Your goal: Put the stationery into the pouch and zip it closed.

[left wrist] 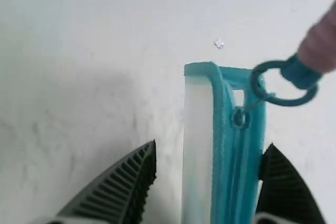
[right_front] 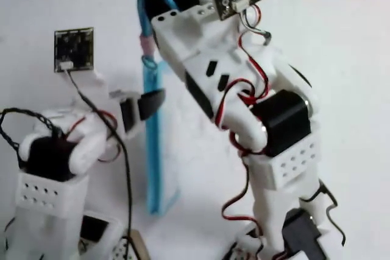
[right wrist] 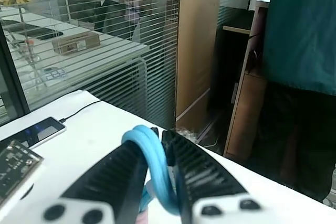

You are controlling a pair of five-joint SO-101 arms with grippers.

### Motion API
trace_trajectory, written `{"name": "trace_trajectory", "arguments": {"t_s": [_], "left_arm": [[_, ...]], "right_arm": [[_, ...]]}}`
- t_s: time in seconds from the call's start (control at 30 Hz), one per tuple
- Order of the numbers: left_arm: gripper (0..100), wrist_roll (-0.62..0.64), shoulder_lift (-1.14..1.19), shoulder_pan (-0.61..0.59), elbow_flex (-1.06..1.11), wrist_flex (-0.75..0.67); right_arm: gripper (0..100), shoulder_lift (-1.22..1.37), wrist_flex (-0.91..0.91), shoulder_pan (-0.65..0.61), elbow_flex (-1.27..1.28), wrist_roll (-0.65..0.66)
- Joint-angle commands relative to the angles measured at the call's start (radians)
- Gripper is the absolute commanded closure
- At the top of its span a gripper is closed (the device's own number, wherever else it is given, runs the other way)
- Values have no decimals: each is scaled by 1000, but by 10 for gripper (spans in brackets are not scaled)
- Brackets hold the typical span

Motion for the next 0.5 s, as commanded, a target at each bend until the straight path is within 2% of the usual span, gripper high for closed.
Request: {"name": "trace_trajectory", "arguments": {"t_s": [0.0,0.23,0.47], "left_arm": [[683,12,5,-1,5,-57],[764,9,5,1,9,-152],[766,12,93,68,38,-180]], "right_arm": [[981,-44,-24,2,-6,9],[981,-44,-24,2,-6,9],[981,-44,-24,2,-6,9]]}}
